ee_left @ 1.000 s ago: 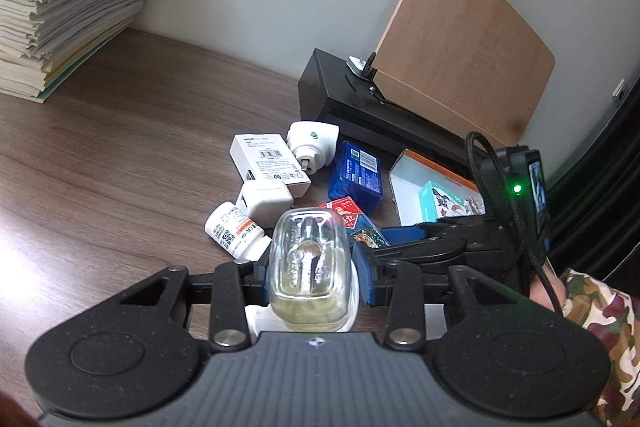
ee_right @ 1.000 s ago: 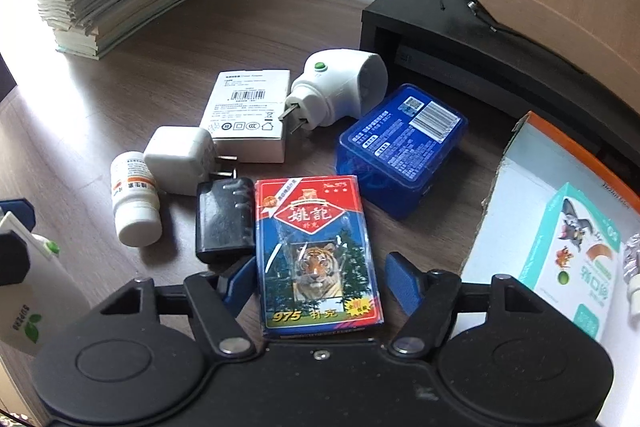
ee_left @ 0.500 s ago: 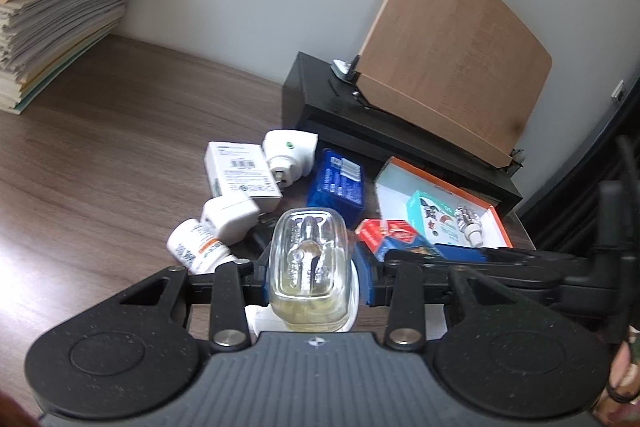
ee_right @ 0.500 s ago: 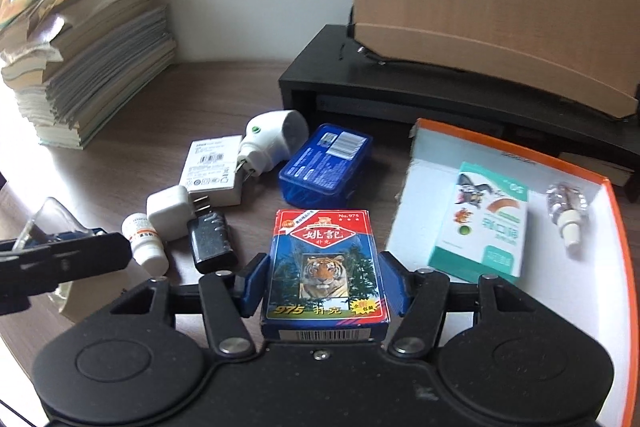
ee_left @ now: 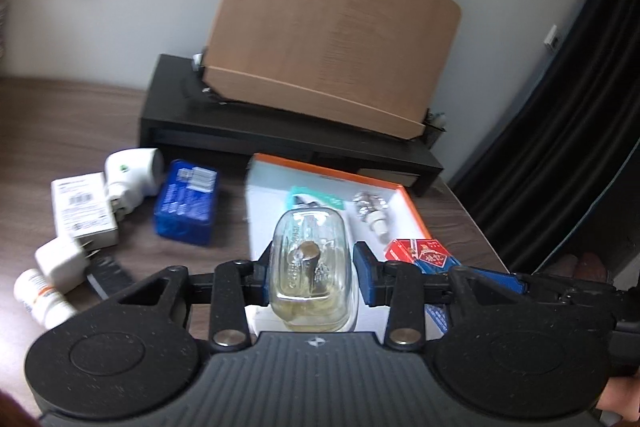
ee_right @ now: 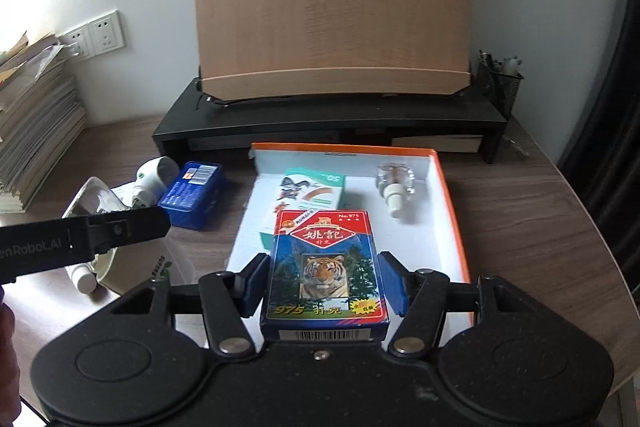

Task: Organize rigid objects

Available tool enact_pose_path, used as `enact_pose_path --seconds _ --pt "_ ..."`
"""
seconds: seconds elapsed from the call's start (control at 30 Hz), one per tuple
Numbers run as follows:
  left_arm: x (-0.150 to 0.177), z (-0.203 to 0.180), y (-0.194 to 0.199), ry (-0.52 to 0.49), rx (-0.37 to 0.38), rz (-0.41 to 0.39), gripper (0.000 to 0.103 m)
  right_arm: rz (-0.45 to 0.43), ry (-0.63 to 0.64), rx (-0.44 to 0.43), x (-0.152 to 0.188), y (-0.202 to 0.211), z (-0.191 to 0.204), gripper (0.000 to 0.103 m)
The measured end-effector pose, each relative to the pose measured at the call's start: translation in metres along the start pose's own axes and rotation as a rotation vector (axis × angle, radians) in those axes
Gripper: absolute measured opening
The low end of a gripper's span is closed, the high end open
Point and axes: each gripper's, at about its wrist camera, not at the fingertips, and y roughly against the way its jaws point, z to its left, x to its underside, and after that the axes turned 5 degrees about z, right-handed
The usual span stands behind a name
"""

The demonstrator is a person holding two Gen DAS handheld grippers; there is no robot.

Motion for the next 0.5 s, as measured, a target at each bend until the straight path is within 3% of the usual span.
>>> enact_pose_path --seconds 0.27,0.5 --pt "0.009 -0.035 -0.023 -0.031 0.017 0.023 0.039 -0.014 -0.076 0.024 0.015 0.006 -0.041 0.071" --pt "0.011 -0.049 -0.031 -0.036 -0.015 0.023 0.039 -0.028 -0.098 0.021 0.018 0.01 -0.059 0.071"
